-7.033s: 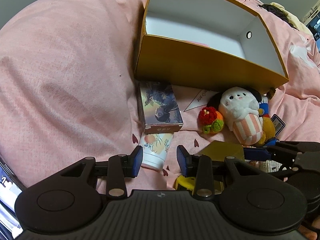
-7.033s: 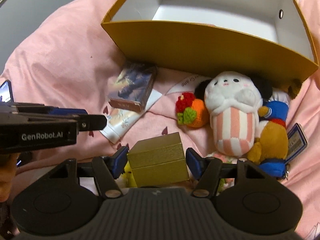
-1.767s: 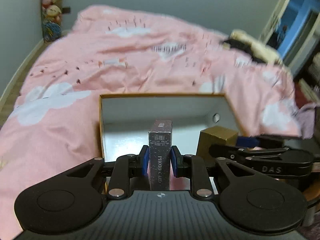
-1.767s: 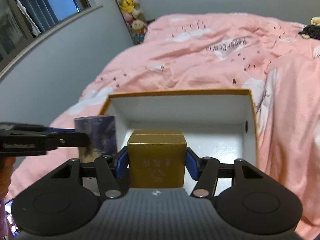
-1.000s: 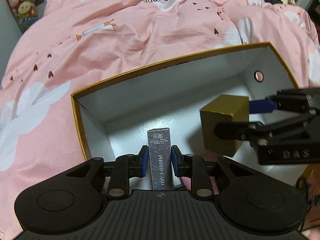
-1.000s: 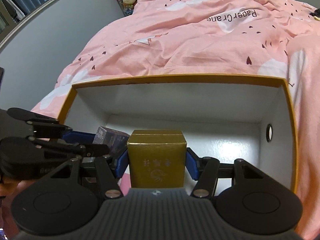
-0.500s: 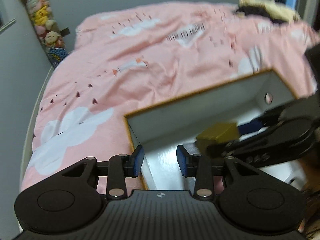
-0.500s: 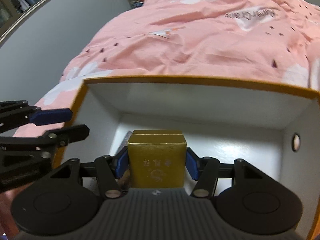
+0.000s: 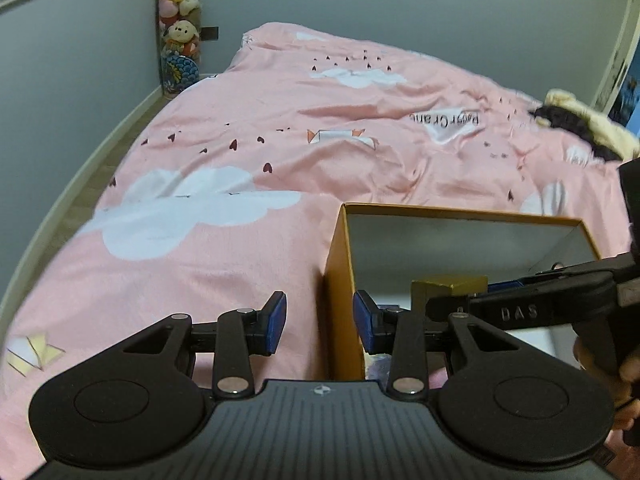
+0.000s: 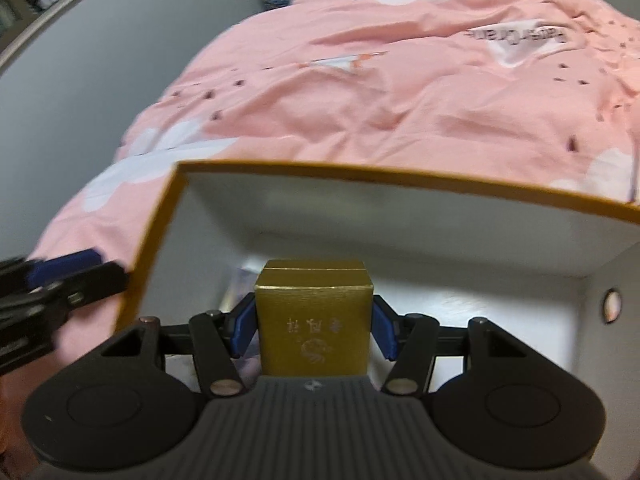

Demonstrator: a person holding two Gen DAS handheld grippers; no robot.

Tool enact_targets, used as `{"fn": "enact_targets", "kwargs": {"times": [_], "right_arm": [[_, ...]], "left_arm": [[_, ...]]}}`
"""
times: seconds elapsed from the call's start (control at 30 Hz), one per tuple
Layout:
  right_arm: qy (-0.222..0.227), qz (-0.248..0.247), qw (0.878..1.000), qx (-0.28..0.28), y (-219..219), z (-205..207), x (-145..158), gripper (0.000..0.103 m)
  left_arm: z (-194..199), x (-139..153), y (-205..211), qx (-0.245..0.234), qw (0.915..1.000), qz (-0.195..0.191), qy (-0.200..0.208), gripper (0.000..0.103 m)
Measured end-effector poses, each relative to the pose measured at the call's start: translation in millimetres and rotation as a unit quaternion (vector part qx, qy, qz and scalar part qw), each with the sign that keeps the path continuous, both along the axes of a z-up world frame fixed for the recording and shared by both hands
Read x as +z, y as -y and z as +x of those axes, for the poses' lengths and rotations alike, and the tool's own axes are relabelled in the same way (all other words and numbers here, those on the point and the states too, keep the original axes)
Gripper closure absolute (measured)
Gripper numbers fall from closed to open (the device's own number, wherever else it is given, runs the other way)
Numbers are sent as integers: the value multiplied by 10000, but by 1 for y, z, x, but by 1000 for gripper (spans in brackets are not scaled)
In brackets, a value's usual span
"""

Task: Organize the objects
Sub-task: 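Lower the card pack and gold box into the orange box and open both tools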

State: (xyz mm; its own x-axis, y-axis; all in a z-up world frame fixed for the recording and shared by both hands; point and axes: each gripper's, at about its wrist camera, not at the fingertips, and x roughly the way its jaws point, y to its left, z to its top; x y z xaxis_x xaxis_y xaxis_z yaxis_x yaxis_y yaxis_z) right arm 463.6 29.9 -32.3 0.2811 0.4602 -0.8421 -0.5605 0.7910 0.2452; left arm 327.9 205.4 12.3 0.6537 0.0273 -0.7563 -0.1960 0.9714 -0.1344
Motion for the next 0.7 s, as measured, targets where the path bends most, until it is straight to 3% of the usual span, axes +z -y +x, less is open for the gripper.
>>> {"fn": "enact_targets", "kwargs": {"times": [0.23,0.57,0.7], "right_arm": [[-314,-407,9986,-154,-5,9,-12,42],[-541,-268,9979,-247,-11,10,-14,34],[-694,-221,9968,-338,-6,13,-16,58]], "left_arm": [[-7,-5,-6,55,9994,-334,120,60],[-12,-6,-6,71,9988,-459,165,60],[-12,-6,-5,56,9986,-495,157,60]]}}
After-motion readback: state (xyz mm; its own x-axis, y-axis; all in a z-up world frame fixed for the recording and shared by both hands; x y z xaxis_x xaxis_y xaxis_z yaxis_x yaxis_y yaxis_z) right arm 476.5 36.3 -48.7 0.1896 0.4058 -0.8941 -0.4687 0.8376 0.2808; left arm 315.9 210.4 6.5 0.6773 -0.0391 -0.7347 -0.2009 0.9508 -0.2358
